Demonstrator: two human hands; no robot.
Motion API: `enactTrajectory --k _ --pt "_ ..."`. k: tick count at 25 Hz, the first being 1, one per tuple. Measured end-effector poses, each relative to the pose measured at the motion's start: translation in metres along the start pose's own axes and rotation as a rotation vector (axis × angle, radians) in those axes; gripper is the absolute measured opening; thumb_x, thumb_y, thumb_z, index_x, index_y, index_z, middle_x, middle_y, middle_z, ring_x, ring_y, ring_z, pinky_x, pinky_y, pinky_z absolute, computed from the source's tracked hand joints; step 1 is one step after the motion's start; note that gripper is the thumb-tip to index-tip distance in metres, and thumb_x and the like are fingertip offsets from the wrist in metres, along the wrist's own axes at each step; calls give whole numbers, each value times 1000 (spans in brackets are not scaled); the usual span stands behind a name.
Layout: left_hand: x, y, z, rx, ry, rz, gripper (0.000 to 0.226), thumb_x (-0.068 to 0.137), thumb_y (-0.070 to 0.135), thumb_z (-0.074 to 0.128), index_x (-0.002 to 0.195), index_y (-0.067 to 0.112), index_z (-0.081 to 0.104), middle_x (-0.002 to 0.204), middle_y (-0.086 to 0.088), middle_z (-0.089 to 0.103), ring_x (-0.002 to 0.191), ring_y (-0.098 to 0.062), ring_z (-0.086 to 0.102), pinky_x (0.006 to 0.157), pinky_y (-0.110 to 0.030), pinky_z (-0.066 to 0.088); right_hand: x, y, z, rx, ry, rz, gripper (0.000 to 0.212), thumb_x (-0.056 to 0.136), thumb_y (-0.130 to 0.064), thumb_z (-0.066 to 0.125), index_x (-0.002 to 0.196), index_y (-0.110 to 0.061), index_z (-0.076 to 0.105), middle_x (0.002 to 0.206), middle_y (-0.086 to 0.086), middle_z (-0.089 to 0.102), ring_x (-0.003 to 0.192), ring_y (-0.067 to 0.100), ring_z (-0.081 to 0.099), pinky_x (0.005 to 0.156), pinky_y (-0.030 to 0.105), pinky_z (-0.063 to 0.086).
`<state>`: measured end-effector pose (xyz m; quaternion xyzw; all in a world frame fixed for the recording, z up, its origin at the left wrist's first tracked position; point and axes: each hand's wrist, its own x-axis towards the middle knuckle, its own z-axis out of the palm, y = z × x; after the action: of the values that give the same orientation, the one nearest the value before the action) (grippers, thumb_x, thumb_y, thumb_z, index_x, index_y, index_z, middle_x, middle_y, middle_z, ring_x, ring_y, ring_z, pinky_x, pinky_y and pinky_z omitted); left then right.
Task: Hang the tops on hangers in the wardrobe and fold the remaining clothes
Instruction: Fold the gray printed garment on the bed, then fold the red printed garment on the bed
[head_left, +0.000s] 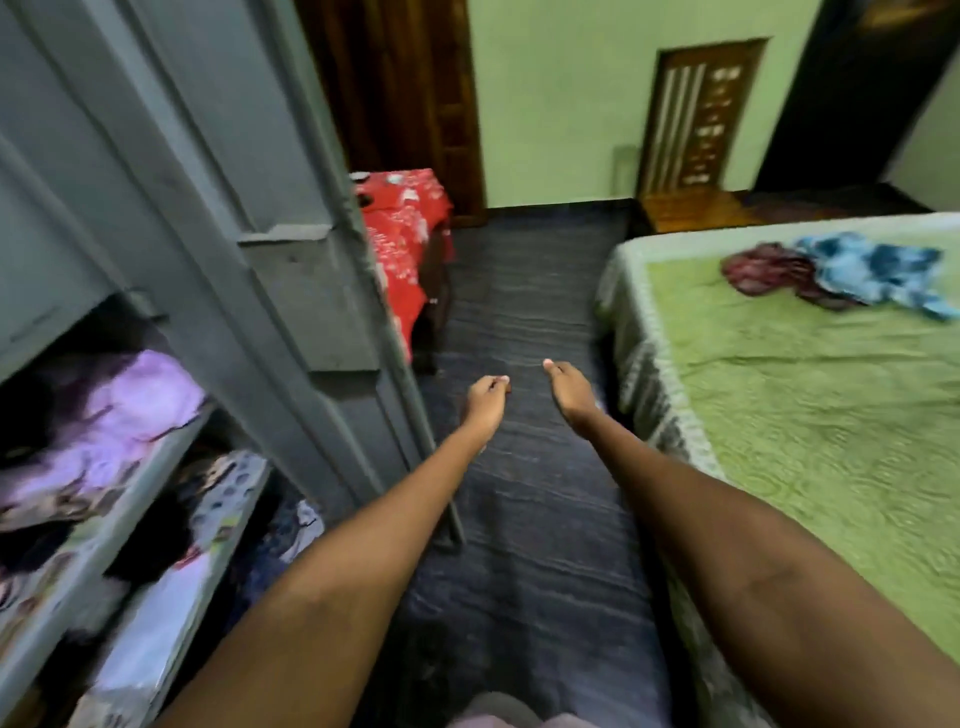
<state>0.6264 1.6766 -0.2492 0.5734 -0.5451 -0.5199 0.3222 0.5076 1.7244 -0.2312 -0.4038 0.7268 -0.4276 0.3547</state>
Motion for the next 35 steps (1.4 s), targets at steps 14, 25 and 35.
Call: enactTrajectory --k 14,25,35 --pt "90 49 166 202 -473 18 30 99 26 40 72 20 51 86 -4 57 87 -21 51 75 -29 37 68 80 -138 208 463 347 45 101 -33 36 121 4 52 129 22 52 115 31 49 96 36 37" --pt "305 142 302 239 -497 3 43 100 31 38 133 7 47 134 -11 52 121 -30 49 104 -41 40 325 81 -233 292 444 387 49 101 -34 33 129 4 47 136 20 47 124 34 44 106 43 33" --pt "520 224 418 247 -646 -5 38 101 27 37 131 6 48 120 -10 55 104 -25 53 91 -33 41 558 80 -290 343 569 442 48 101 -33 35 123 6 50 132 21 50 121 33 47 103 40 34"
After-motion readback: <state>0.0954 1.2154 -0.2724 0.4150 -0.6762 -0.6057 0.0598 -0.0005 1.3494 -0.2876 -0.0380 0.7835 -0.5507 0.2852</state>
